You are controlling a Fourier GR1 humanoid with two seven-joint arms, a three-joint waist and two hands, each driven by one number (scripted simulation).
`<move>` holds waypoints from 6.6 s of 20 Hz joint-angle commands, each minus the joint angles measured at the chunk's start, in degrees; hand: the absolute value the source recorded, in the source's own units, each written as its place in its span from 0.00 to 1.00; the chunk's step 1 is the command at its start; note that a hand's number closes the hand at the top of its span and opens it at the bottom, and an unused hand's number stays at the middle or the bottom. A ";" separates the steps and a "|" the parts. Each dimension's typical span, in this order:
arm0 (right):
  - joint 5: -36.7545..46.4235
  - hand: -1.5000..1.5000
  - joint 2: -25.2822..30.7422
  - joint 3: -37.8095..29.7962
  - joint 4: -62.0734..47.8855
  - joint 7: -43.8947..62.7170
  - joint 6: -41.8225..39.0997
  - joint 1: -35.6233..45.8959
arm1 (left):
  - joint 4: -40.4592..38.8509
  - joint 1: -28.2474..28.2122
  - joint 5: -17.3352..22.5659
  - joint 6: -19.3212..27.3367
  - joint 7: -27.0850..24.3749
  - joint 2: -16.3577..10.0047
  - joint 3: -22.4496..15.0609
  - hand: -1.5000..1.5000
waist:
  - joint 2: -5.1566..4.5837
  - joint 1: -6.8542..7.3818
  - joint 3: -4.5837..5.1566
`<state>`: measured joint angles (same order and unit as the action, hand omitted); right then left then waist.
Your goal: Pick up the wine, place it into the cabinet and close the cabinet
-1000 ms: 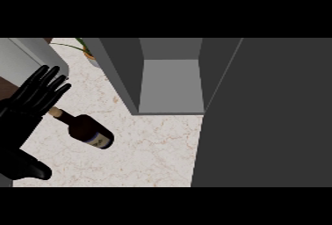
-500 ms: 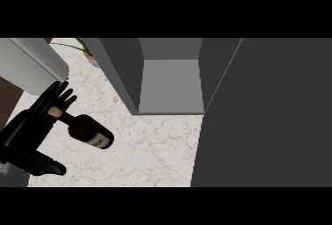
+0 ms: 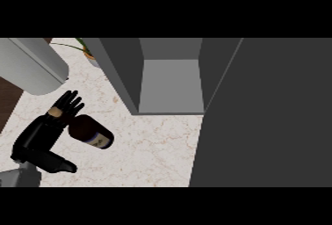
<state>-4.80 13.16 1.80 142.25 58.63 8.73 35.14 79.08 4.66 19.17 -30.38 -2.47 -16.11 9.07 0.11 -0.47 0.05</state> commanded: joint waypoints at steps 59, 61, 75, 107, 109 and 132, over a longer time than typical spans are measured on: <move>-4.97 0.00 2.80 -2.56 4.47 4.89 2.03 0.02 | -26.57 10.59 -18.04 26.48 -44.22 15.94 -4.30 1.00 | 0.36 0.52 -0.09; -4.44 0.00 2.86 -2.79 5.00 5.58 2.63 0.03 | -22.04 10.02 -16.08 27.65 -41.75 16.00 -7.89 1.00 | 0.41 0.40 -0.09; -4.98 0.00 0.76 -2.32 4.25 -0.09 0.80 -5.45 | 10.47 10.37 -6.83 41.06 -10.22 16.10 -24.65 1.00 | 0.14 0.36 -0.11; -10.09 0.00 1.72 -7.69 1.09 -2.13 -3.26 -4.32 | -19.34 38.06 -8.54 58.38 -12.91 16.10 -23.57 1.00 | -0.24 -0.46 -0.06; -9.59 0.00 1.06 -6.05 2.62 0.07 -1.91 -2.76 | -22.73 38.13 -5.37 62.78 -18.03 16.10 -28.70 1.00 | -0.32 -1.33 -0.03; -10.39 0.00 1.44 -6.94 1.51 -0.86 -3.93 -3.40 | -47.53 41.77 5.40 62.56 -34.32 16.11 -31.57 1.00 | -0.51 -2.06 -0.01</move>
<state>-9.76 14.19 -3.79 138.86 55.78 5.66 33.18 35.16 46.33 21.59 31.62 -32.36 -0.01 -21.55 -0.29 -1.98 0.03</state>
